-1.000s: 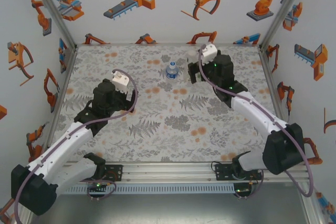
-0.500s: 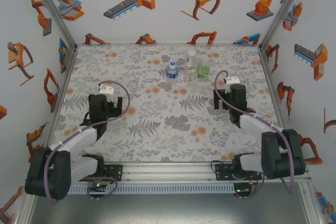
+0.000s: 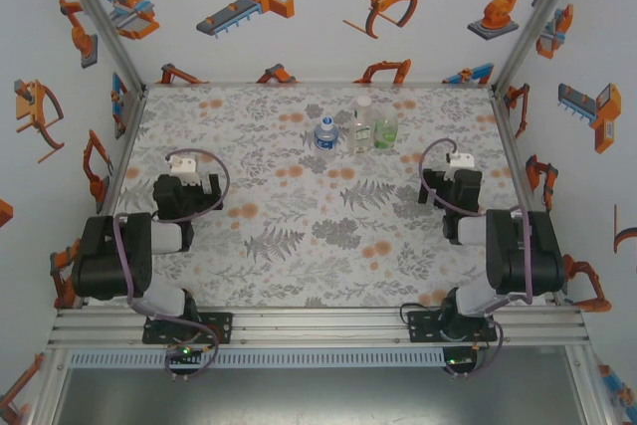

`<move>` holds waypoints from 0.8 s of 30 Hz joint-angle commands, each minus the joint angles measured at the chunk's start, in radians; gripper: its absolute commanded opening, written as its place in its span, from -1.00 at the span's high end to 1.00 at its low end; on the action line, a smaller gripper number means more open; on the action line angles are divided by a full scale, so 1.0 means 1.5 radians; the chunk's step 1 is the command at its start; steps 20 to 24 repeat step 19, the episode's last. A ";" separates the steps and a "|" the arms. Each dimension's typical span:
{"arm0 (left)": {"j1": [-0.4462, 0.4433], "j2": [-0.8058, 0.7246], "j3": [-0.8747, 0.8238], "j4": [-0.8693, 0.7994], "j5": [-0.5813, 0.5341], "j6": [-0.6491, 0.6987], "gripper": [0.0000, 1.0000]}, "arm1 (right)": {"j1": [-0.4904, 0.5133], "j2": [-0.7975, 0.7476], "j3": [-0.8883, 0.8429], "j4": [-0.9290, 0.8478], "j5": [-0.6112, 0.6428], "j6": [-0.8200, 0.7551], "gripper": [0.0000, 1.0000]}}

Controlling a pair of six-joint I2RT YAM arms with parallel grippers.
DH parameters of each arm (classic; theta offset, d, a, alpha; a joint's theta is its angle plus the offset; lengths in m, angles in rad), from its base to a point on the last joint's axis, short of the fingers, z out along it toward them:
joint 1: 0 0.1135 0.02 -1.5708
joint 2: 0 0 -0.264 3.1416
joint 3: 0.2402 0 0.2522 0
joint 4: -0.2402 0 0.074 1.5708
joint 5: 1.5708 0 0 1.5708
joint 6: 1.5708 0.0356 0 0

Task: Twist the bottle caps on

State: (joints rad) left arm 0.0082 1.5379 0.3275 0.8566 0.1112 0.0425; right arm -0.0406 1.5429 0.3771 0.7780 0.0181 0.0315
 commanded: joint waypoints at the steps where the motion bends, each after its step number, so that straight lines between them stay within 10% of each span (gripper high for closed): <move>1: 0.004 0.004 0.027 0.043 0.052 -0.022 -0.93 | -0.003 -0.002 0.001 0.070 -0.010 0.020 -0.99; 24: 0.004 0.000 0.041 0.006 0.020 -0.033 -0.94 | -0.004 -0.003 0.001 0.067 0.004 0.024 -0.99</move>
